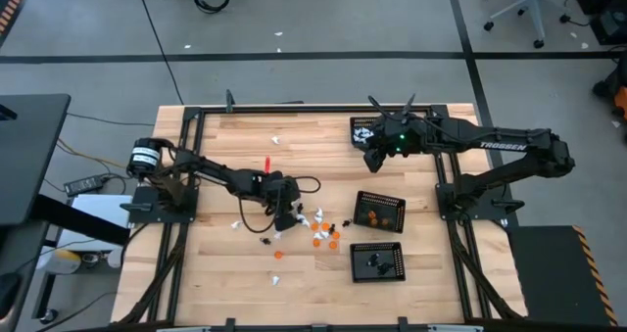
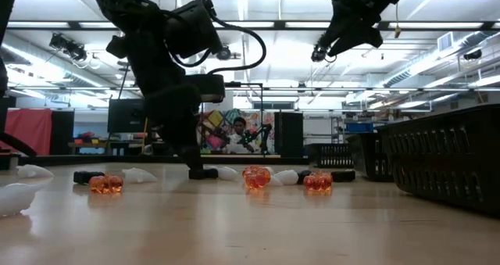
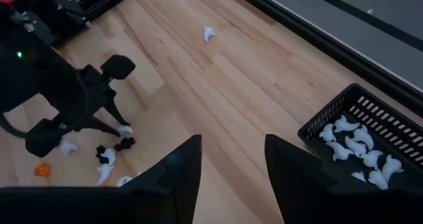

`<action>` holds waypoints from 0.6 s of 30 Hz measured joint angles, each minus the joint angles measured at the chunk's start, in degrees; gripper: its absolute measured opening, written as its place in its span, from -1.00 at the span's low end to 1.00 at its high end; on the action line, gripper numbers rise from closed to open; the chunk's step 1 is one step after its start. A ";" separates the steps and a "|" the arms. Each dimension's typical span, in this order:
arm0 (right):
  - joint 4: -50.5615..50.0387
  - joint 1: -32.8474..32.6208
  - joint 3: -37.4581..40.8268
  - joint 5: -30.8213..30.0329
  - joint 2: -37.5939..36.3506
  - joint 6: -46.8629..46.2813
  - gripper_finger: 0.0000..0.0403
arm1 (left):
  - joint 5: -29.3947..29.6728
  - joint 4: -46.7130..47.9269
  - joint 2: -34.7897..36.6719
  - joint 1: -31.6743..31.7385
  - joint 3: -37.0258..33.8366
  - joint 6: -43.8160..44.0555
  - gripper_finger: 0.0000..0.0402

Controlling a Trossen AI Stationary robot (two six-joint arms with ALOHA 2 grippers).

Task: Sort Halloween decoration
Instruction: Put the white ghost toy into the top black bin

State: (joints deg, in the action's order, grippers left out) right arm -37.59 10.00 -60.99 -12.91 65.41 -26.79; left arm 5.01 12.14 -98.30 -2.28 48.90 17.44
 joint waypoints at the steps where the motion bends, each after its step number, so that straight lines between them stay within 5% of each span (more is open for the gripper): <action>1: -0.08 0.10 0.00 0.02 0.00 0.00 -0.15 | 0.01 -0.12 0.00 0.37 0.00 -0.09 -0.66; 18: -2.91 3.99 0.00 0.57 -4.73 -0.44 -0.15 | -0.96 -5.48 0.33 6.49 5.28 -5.78 -0.71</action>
State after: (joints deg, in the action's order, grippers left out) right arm -40.51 13.99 -60.99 -12.34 60.67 -27.22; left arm 4.06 6.66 -97.97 4.22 54.18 11.66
